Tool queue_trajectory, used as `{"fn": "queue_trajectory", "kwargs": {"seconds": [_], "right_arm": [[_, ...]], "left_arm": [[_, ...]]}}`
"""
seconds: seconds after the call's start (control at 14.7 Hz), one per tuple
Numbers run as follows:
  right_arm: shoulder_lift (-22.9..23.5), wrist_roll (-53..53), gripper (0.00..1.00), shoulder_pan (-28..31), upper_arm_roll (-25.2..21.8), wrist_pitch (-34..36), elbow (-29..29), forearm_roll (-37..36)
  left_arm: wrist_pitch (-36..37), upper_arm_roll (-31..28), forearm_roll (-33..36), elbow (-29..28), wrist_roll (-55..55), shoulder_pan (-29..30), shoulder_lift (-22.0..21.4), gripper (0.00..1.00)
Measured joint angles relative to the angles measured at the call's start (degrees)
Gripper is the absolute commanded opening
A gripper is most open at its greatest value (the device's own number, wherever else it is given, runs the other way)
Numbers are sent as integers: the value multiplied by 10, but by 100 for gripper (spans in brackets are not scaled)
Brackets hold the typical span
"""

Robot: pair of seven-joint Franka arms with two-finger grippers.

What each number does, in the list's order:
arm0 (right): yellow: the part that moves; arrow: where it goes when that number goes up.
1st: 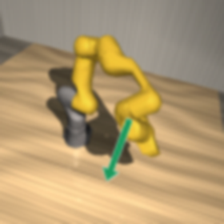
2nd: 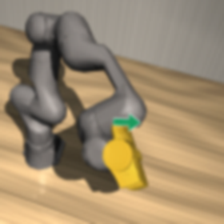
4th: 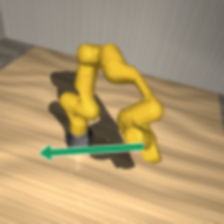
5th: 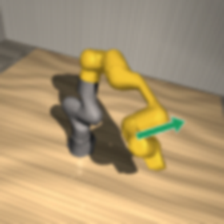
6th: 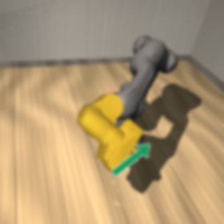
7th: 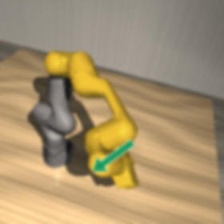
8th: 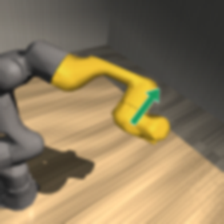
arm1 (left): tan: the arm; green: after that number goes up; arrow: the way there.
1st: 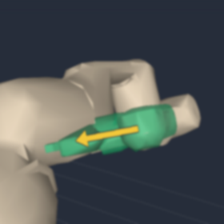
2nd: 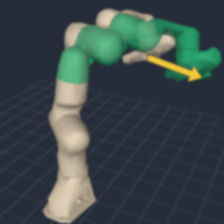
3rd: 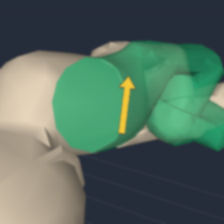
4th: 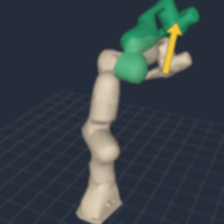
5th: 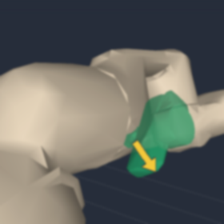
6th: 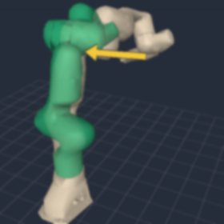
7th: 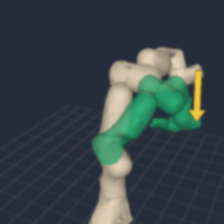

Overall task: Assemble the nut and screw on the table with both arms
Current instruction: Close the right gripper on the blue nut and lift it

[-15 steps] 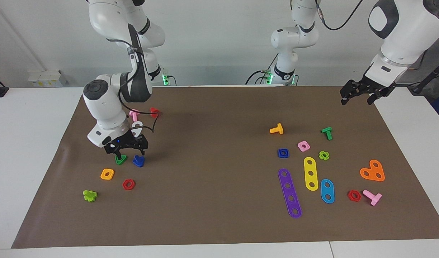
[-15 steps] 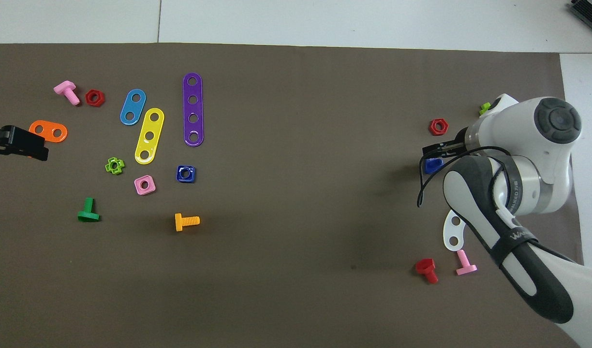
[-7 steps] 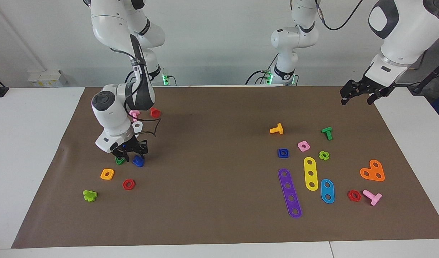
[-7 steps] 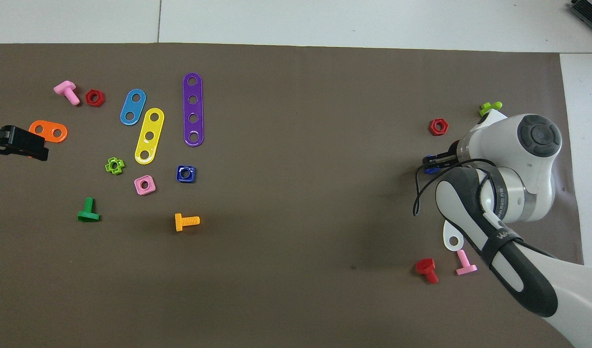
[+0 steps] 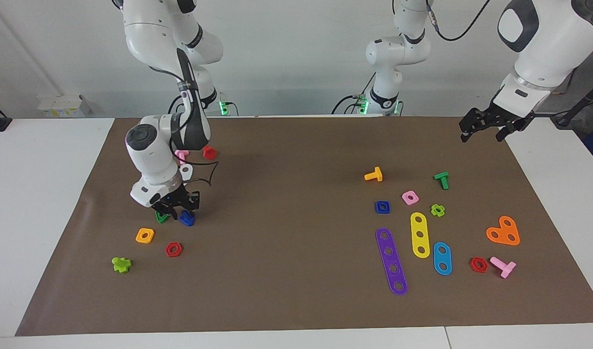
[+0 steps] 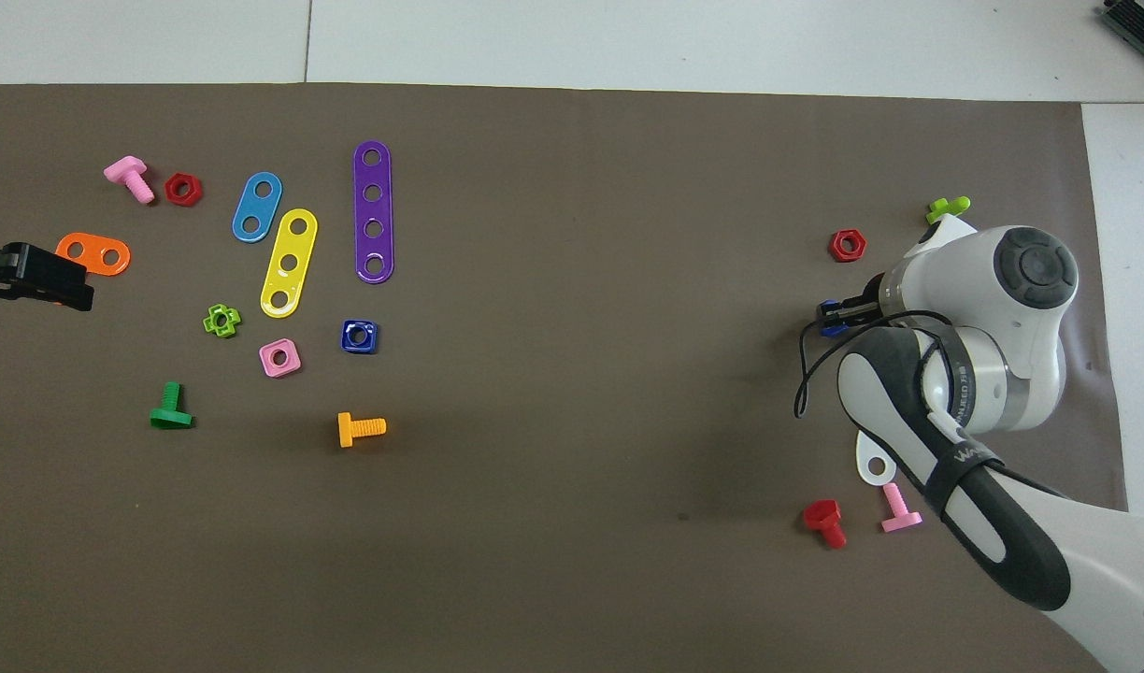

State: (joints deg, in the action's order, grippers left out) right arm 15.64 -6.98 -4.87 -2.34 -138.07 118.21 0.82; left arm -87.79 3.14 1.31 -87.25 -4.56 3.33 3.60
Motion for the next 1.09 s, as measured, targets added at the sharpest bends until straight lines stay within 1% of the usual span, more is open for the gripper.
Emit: {"fn": "queue_trajectory", "kwargs": {"seconds": [0.07, 0.2, 0.27, 0.34, 0.41, 0.75, 0.88, 0.95, 1.09], "right_arm": [[1, 0, 44, 0, 0, 0, 0, 0], [1, 0, 36, 0, 0, 0, 1, 0], [1, 0, 25, 0, 0, 0, 1, 0], [1, 0, 2, 0, 0, 0, 1, 0], [1, 0, 0, 0, 0, 0, 1, 0], [1, 5, 0, 0, 0, -1, -1, 2], [-2, 25, 0, 0, 2, 3, -13, 3], [-7, 47, 0, 0, 8, 18, -26, 3], [-24, 112, 0, -2, 35, 77, -66, 3]], "left_arm": [[0, 0, 0, 0, 0, 0, 0, 100], [0, 0, 0, 0, 0, 0, 0, 100], [0, 0, 0, 0, 0, 0, 0, 100], [0, 0, 0, 0, 0, 0, 0, 100], [0, 0, 0, 0, 0, 0, 0, 100], [0, 0, 0, 0, 0, 0, 0, 100], [0, 0, 0, 0, 0, 0, 0, 100], [0, 0, 0, 0, 0, 0, 0, 100], [0, 0, 0, 0, 0, 0, 0, 100]]}}
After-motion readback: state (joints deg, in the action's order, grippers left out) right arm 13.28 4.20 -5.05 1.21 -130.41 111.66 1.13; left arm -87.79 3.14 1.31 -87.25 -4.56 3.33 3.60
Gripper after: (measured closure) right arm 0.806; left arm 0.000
